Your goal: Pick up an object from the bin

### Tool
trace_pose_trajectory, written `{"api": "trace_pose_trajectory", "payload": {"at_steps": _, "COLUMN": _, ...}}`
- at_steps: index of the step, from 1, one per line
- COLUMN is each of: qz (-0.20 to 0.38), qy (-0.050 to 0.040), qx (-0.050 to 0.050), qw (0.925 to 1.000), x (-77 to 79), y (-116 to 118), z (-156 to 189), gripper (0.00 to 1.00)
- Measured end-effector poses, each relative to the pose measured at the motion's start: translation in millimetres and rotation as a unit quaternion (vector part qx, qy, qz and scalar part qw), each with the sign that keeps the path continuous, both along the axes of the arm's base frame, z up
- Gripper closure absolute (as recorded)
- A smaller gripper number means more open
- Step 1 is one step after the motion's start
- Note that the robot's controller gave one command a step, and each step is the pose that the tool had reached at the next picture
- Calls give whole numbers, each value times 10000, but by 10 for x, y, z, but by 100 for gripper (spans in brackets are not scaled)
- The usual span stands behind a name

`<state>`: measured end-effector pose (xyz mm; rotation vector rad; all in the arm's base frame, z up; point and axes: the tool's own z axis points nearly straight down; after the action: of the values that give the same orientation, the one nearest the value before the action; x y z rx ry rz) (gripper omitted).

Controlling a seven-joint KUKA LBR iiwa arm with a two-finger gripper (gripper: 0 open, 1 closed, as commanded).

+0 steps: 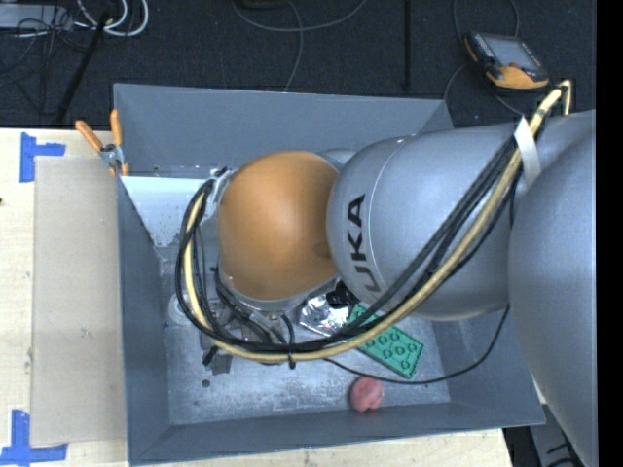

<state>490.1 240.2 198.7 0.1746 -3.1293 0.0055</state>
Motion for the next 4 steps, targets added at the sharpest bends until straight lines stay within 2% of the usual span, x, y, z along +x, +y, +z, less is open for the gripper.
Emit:
{"api": "trace_pose_trajectory", "payload": {"at_steps": 1, "qz": 21, "qy": -90, "qx": 43, "qw": 9999, "x": 46, "y": 42, "z": 1623, "gripper": 100}}
{"api": "trace_pose_trajectory", "payload": {"at_steps": 2, "qz": 779, "qy": 13, "qx": 4, "qw": 9970, "x": -81, "y": -150, "z": -113, "gripper": 100}}
{"api": "trace_pose_trajectory", "payload": {"at_steps": 3, "qz": 1570, "qy": -97, "qx": 29, "qw": 9876, "x": 250, "y": -802, "z": 1853, "gripper": 100}}
{"api": "trace_pose_trajectory", "payload": {"at_steps": 4, "qz": 1578, "qy": -45, "qx": 28, "qw": 9875, "x": 237, "y": -794, "z": 1803, "gripper": 0}}
